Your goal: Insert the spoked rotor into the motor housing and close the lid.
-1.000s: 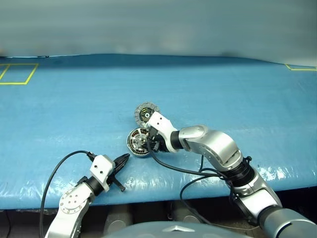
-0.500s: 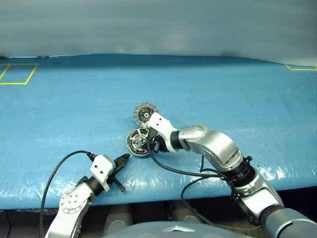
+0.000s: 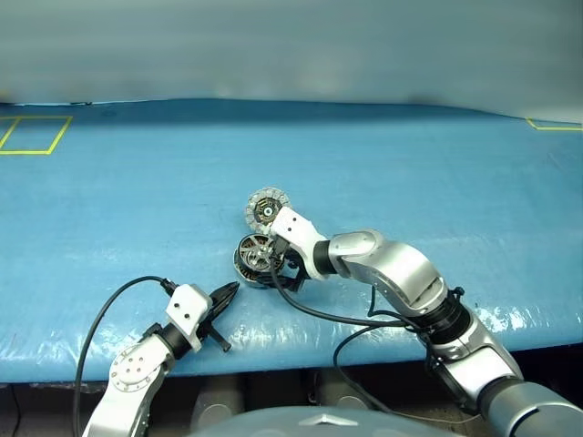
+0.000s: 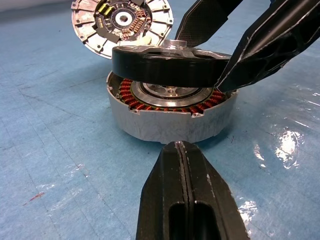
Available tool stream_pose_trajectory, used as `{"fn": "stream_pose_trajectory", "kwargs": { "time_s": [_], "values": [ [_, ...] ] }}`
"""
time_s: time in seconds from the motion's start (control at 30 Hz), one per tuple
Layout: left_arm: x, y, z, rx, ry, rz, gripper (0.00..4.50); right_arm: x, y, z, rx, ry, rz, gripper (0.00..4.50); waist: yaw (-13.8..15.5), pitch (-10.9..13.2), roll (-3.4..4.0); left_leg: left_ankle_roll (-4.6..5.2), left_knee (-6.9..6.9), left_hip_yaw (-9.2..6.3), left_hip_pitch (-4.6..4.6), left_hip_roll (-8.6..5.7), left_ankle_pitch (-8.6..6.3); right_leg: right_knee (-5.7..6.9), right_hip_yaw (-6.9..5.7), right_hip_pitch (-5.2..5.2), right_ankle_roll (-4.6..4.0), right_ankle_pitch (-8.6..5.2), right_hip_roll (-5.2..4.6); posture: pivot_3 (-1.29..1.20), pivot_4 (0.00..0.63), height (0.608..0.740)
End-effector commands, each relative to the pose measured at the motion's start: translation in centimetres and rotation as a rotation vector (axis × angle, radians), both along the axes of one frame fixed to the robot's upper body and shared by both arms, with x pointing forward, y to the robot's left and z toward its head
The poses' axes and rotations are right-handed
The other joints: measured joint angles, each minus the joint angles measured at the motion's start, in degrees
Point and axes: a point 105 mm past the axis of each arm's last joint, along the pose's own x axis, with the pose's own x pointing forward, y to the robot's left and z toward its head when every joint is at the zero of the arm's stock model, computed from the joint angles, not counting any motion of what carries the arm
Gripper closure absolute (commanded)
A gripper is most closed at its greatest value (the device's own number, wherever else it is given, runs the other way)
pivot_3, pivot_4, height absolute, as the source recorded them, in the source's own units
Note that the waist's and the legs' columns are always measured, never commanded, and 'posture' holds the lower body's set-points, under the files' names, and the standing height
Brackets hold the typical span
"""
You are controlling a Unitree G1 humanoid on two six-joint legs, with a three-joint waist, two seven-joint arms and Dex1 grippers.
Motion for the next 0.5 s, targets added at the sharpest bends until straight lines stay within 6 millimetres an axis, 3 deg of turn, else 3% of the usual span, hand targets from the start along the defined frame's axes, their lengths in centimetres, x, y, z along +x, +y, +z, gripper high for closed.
{"fn": "stream_pose_trajectory", "kwargs": {
  "time_s": [0.03, 0.5],
  "values": [
    [0.0, -0.2, 0.3, -0.013, -0.012, -0.012, 4.5, 0.1, 0.0, 1.3, 0.035, -0.03, -0.002, 0.06, 0.0, 0.0, 0.0, 0.0, -0.01, -0.01, 0.0, 0.0, 0.0, 0.0, 0.0, 0.0, 0.0, 0.0, 0.0, 0.0, 0.15, 0.74],
    [0.0, -0.1, 0.3, -0.014, -0.006, -0.013, 4.5, -0.8, -0.1, 3.2, 0.123, 0.008, 0.016, 0.06, 0.0, 0.0, 0.01, 0.0, -0.03, -0.03, -0.01, 0.01, 0.0, 0.0, -0.01, -0.01, 0.02, 0.0, 0.0, 0.0, 0.15, 0.74]
  ]
}}
